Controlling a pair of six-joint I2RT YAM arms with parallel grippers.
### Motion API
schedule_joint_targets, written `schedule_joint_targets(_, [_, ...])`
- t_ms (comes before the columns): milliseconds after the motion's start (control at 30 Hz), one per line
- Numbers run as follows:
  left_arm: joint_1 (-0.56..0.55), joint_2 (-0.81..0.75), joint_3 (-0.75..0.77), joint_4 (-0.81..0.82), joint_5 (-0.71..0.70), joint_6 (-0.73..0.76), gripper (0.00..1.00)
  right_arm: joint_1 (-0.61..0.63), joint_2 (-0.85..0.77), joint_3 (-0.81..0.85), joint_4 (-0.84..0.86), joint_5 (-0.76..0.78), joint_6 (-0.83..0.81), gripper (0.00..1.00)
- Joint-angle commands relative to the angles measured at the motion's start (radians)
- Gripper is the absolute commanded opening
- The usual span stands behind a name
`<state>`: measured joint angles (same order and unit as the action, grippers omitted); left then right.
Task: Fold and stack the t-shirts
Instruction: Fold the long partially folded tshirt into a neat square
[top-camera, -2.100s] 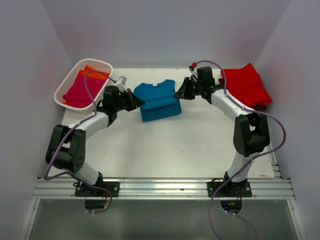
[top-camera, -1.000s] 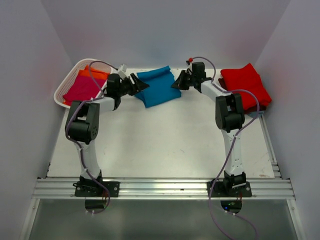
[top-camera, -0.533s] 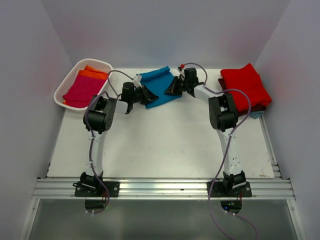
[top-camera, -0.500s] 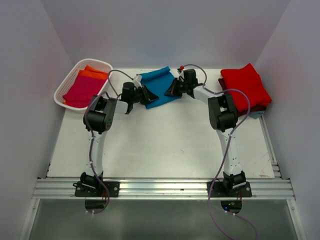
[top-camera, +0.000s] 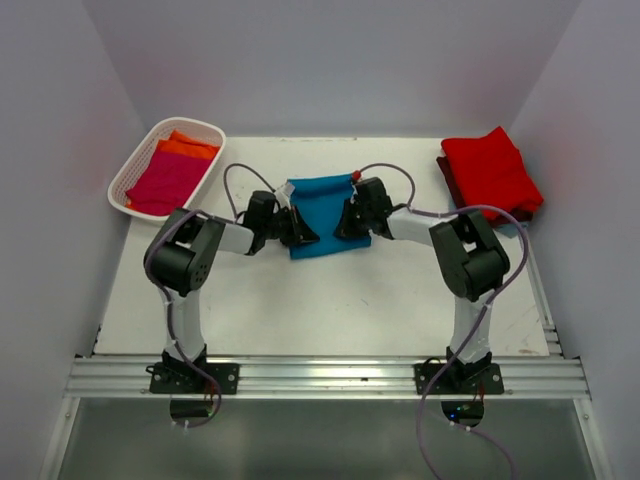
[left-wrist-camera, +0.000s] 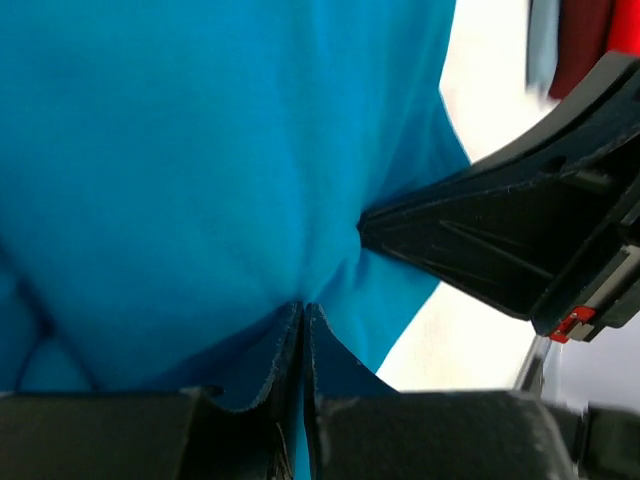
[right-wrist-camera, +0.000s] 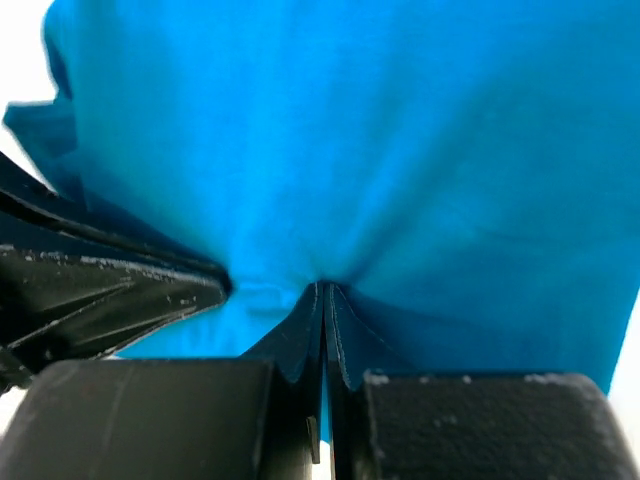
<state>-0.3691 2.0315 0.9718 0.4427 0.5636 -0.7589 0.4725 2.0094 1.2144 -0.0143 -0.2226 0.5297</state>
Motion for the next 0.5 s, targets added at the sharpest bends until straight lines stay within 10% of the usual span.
schedule_joint_targets(0, [-0.068, -0.128, -0.132, -0.177, -0.016, 0.066, 0.07, 0.038, -0.070, -0.176, -0.131, 0.105, -0.010, 0.00])
schedule_joint_targets(467, [-0.412, -0.649, -0.403, -0.326, -0.220, -0.020, 0.04, 0.239, -0.486, -0.492, -0.254, 0.127, 0.092, 0.00])
